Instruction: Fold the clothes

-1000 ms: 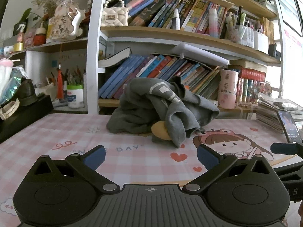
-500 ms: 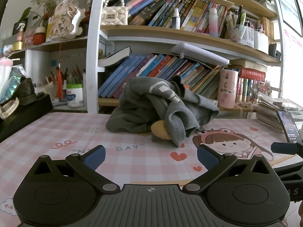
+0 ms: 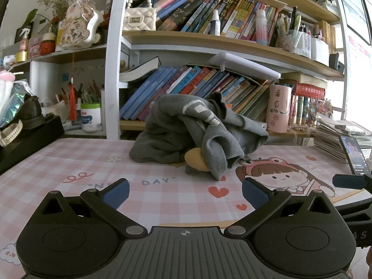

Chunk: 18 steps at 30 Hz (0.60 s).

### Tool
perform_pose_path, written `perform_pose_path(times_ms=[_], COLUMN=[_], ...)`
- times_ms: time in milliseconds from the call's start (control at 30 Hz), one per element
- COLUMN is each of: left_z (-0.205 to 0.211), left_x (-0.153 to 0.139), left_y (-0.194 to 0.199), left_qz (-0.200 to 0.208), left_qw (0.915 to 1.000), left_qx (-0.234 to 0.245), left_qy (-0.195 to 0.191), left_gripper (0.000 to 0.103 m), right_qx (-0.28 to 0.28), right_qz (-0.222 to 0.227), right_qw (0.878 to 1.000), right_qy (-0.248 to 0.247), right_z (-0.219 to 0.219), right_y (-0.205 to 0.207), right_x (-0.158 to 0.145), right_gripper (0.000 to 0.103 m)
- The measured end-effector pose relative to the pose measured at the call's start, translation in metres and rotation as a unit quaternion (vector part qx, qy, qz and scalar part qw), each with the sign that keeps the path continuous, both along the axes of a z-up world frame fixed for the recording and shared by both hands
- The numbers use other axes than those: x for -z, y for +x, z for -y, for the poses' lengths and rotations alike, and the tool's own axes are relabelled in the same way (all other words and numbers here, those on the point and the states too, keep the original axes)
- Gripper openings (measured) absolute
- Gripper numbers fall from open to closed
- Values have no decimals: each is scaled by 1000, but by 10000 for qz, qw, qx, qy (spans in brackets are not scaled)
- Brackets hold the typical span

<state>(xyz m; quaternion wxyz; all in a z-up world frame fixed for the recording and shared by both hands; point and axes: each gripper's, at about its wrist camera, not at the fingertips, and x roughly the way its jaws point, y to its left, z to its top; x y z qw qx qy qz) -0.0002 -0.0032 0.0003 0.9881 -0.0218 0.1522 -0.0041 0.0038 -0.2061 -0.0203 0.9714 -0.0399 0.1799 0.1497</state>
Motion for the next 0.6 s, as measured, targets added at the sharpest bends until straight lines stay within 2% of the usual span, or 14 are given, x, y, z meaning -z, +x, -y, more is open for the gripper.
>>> perform_pose_path(times_ms=[600], left_z=[0], left_x=[1], left_y=[-1], left_qz=[-6], left_qw=[10000], left_qx=[9], left_qy=[-2], left_gripper=[103], right_qx=[-2], right_qz=[-10], right_qw=[10000], right_qy=[13], right_z=[0], right_y=[0], right_x=[1], right_gripper=[102])
